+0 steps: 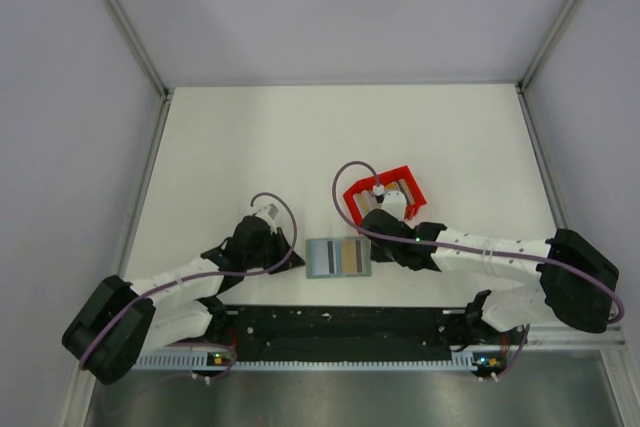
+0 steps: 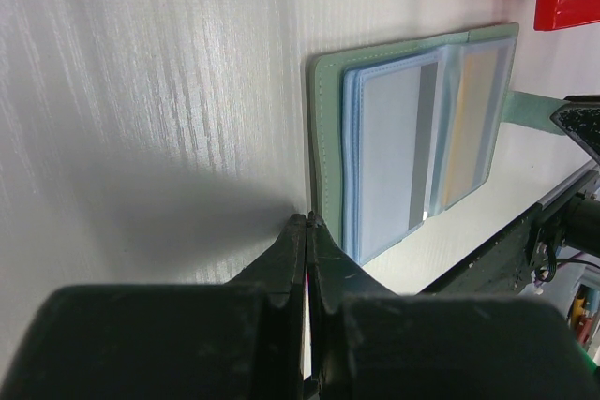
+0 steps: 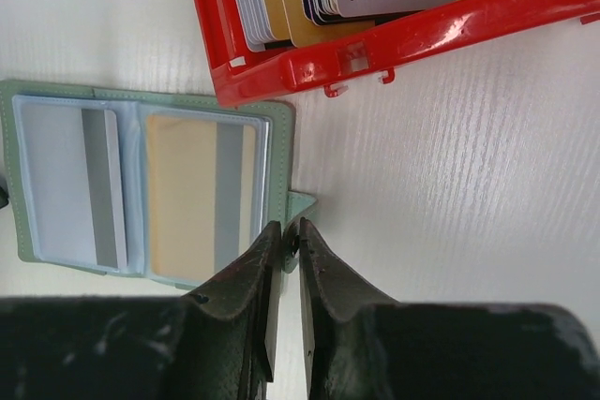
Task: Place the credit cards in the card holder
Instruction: Close the card holder at the center of the board.
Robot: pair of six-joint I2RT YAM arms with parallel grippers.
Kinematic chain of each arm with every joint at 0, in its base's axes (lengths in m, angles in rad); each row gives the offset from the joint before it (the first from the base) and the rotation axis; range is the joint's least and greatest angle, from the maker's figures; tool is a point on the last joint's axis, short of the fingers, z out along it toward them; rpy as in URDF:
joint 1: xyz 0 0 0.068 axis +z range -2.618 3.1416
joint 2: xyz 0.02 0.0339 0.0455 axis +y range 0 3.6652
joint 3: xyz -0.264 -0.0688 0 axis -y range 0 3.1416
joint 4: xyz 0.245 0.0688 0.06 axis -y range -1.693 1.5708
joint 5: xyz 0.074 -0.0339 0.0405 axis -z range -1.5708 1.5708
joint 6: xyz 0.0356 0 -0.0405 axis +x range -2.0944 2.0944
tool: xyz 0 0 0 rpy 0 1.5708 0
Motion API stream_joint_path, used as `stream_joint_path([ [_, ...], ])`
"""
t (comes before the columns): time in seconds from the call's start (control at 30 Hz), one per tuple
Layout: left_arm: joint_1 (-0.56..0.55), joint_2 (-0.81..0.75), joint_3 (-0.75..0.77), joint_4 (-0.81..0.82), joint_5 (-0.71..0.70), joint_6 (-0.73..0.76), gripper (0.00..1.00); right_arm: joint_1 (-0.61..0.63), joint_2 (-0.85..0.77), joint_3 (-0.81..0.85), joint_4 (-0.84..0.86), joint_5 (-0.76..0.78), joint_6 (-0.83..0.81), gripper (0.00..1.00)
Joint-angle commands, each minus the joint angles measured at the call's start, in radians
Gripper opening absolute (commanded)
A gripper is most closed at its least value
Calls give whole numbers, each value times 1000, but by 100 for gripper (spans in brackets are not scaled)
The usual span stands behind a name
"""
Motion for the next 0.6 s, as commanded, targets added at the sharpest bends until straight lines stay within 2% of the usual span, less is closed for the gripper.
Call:
stream_joint_path([
  [0.0,-1,-14,25,20,-5,11,0,-10,-22,17,-5,39,-2,9],
  [0.1,-3,-20,25,20,-2,14,0,-15,-28,11,-13,45,0,0],
  [0.57,-1,-43,37,95,98,12,0,-24,-17,-39,10,11,12,0],
])
